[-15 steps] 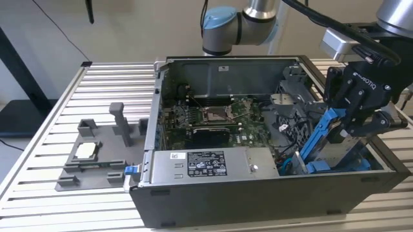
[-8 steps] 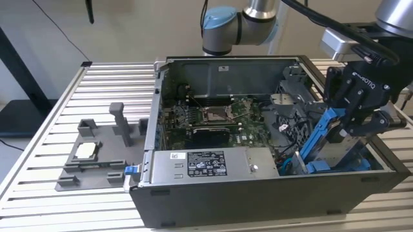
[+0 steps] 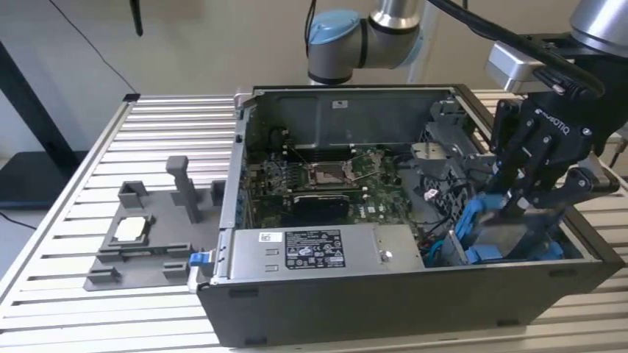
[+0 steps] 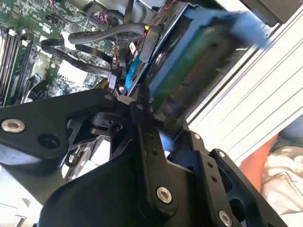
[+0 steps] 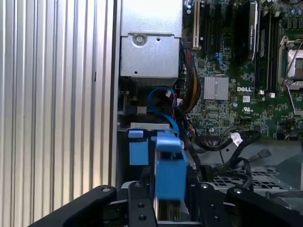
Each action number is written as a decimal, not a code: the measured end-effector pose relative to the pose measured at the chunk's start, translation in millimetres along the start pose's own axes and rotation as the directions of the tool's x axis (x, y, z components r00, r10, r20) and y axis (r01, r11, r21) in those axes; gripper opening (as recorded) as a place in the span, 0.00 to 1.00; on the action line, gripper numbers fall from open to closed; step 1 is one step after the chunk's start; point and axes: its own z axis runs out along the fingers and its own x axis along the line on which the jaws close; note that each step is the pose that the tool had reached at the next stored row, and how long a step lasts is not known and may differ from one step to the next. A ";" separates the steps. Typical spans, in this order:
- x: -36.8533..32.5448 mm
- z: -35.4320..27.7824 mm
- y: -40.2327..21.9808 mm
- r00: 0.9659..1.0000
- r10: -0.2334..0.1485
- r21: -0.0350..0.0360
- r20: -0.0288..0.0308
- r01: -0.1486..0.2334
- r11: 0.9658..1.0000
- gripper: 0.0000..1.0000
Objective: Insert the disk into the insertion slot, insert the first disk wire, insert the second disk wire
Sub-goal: 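Insert the disk into the insertion slot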
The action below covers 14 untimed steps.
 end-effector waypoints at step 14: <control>-4.7 -4.4 0.4 1.000 -0.001 0.074 0.006 0.000 0.997 0.40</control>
